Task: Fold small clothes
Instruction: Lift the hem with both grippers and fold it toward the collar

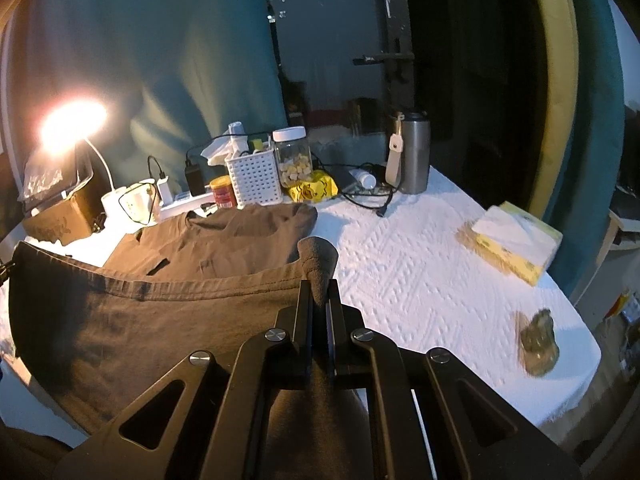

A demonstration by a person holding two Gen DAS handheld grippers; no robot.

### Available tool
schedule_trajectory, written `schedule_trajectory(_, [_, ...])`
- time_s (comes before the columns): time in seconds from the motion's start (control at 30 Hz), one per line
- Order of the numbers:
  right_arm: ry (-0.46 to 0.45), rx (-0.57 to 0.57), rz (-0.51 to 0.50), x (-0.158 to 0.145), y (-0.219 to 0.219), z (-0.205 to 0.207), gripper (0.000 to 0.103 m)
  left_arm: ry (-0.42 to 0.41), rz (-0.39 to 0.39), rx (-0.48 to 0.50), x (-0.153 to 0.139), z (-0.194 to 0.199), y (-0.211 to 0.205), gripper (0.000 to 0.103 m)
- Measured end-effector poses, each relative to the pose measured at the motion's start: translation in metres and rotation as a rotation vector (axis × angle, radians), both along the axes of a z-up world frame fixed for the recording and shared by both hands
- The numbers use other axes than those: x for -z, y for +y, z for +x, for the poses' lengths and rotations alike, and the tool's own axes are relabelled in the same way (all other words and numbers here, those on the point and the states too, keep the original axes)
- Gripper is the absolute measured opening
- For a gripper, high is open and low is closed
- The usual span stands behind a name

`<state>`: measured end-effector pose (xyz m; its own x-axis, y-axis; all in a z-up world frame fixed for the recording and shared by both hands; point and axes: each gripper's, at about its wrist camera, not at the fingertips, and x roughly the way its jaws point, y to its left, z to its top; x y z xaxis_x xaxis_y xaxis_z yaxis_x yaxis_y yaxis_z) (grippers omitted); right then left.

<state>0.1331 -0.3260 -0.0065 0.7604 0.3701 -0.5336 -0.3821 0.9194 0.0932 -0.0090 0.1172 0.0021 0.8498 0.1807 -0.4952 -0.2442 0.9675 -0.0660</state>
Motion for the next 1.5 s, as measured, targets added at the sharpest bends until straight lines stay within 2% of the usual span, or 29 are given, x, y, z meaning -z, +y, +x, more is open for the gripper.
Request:
schedule_trajectory(0.43, [-0.017, -0.016, 0.000, -0.015, 0.016, 0.046, 0.006, -0.022, 0.009, -0.029, -0.015, 0.039, 0.013, 0.002])
schedule_trajectory(1.1, [-0.016, -0.014, -0.037, -0.017, 0.039, 0.108, 0.006, -0.012, 0.028, -0.011, -0.014, 0.102, 0.035, 0.002])
schedule_trajectory(1.5, [-0.033, -0.026, -0.116, -0.020, 0.064, 0.153, 0.006, -0.013, 0.046, 0.006, -0.011, 0.142, 0.052, 0.002])
